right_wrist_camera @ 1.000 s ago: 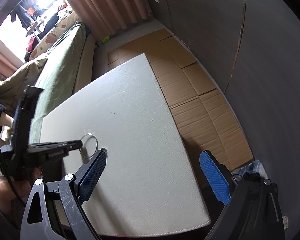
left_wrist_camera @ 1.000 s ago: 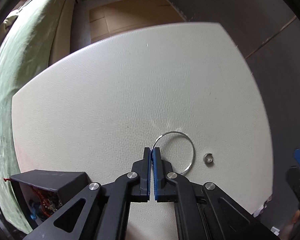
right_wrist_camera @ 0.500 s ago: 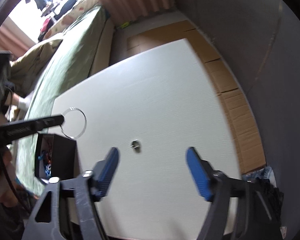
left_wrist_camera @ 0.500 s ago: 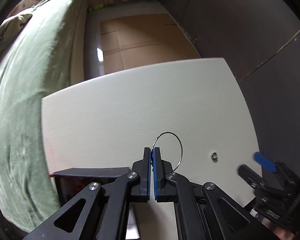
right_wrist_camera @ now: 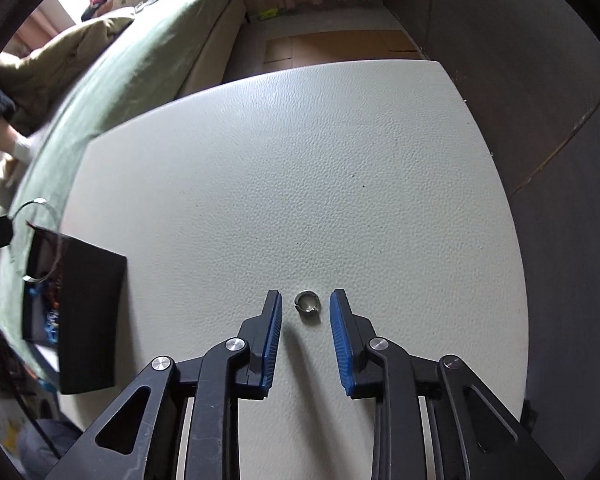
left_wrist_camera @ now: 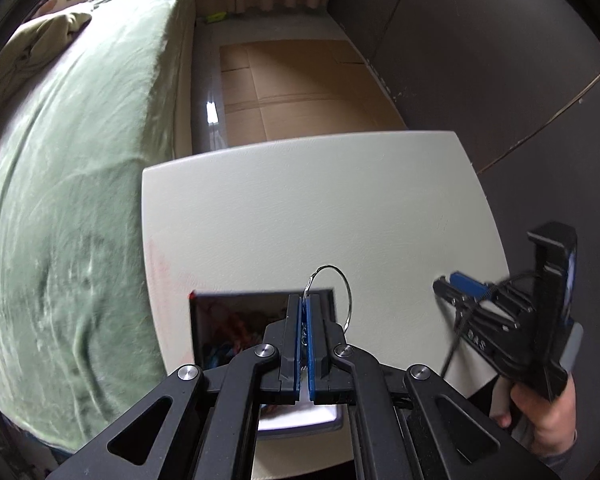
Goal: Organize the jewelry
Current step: 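Carry the hoop ring into the box with the left tool while the right tool approaches the small ring, then grasp the small silver ring with the right tool and drop it into the box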
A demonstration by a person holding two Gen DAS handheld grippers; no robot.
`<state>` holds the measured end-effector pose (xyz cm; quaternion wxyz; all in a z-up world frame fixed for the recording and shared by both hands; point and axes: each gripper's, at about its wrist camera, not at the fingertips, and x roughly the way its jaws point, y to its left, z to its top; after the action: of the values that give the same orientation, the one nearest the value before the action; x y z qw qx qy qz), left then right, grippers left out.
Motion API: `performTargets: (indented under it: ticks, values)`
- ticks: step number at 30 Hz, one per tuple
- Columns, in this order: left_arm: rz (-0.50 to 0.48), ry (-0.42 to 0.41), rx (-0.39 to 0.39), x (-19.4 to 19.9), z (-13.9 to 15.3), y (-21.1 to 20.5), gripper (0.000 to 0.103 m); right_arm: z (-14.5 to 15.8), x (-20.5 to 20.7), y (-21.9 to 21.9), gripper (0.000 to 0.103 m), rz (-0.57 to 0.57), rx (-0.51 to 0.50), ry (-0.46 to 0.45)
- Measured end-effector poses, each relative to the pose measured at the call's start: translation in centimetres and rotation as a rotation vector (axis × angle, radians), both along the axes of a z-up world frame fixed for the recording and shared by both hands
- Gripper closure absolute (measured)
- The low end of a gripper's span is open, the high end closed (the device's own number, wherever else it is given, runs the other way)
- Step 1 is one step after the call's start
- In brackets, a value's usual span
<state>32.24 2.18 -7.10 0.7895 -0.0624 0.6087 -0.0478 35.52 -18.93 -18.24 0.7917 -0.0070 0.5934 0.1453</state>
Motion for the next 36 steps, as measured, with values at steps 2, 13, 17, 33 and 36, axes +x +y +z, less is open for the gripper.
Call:
performTargets:
  ticks: [2, 13, 17, 33, 36]
  values:
    - [0.0, 0.011, -0.01, -0.6, -0.3, 0.5, 0.102, 0.1, 0.0, 0.5, 0.078, 0.013, -0.027, -0.02]
    - [-0.014, 0.106, 0.001, -1.6, -3.2, 1.4, 0.1, 1.3, -0.8, 2.2, 0.09, 0.051, -0.121, -0.053]
    - [-0.013, 0.097, -0.014, -1.9, -2.9, 1.8, 0.094, 4.3, -2.0, 2.5, 0.09, 0.062, -0.05, -0.099]
    - [0.089, -0.018, -0.056, -6.4, 0.7, 8.1, 0.028, 10.1, -6.9, 8.3, 0.09, 0.171, 0.117, -0.149]
    - [0.112, -0.033, -0.061, -7.6, 1.1, 9.5, 0.028, 10.4, -7.5, 10.2, 0.09, 0.2, 0.137, -0.145]
